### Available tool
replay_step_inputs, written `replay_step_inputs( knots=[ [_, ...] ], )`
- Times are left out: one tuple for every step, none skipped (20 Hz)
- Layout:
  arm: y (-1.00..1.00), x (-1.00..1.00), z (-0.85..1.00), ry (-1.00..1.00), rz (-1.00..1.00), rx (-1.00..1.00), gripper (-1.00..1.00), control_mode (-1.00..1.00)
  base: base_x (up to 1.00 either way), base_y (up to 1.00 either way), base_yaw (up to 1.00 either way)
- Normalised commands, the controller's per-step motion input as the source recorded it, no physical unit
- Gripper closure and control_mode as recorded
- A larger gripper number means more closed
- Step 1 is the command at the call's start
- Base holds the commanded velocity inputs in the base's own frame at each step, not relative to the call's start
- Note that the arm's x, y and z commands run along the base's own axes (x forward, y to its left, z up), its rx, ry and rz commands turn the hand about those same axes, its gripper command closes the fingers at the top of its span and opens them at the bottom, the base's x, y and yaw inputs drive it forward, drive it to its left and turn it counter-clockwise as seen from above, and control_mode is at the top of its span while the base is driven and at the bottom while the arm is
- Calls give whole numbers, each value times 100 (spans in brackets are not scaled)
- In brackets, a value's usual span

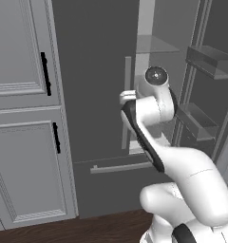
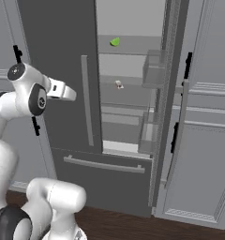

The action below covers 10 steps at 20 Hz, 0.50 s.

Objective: Grab a lemon wedge from the fridge and one ice cube from the ice bowl, and put them in the glass of lemonade.

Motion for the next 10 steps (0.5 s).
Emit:
replay_step_inputs(
  knots=[
    [-11,100,0,3,0,1,-100,-100,0,0,0],
    [-16,100,0,3,0,3,-100,-100,0,0,0],
    [-21,100,-4,3,0,5,-100,-100,0,0,0],
    [-24,100,-13,3,2,6,-100,-100,0,0,0],
    [-18,100,-22,3,4,5,-100,-100,0,0,0],
    [-10,100,-34,3,5,2,-100,-100,0,0,0],
    [0,89,-44,5,5,0,-100,-100,0,0,0],
    [0,81,-46,6,5,0,-100,-100,0,0,0],
    [0,76,-45,7,4,0,-100,-100,0,0,0],
    [0,69,-44,5,4,0,-100,-100,0,0,0]
  ],
)
